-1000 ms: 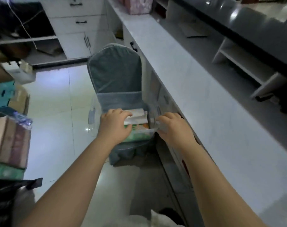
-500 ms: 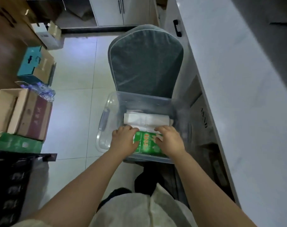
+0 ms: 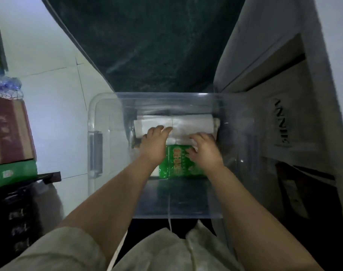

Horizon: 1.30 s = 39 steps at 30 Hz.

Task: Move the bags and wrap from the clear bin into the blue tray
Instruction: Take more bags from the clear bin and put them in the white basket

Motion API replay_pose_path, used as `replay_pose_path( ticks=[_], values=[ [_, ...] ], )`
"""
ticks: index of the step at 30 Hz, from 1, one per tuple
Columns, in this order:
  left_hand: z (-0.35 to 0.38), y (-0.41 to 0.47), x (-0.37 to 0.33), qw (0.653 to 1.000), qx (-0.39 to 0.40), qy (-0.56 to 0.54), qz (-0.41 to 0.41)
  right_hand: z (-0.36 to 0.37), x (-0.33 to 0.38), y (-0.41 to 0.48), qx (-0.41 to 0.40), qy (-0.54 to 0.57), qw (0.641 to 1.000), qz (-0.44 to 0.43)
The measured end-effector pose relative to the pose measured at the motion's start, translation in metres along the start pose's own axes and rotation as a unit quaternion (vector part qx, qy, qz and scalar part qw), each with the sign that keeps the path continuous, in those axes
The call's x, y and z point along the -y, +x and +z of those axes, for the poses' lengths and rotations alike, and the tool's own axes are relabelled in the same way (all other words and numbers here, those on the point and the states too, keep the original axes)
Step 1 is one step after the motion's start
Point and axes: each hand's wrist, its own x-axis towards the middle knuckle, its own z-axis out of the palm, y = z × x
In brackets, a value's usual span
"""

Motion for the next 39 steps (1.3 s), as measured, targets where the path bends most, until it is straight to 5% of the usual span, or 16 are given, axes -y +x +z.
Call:
replay_pose_path(
  ticks=[10,15,39],
  values=[
    [0.052,0.067,0.004,0.998,-0.029,0.046,0.011,0.026,-0.030,0.031,-0.068,0.032,0.997,0.026],
    [0.070,0.050,0.002,0.995,0.033,0.071,0.063,0.030,-0.031,0.033,-0.048,0.027,0.997,0.051],
    [0.079,0.038,-0.005,0.993,0.042,0.071,0.080,0.032,-0.032,0.025,-0.010,0.014,1.000,0.019]
  ],
)
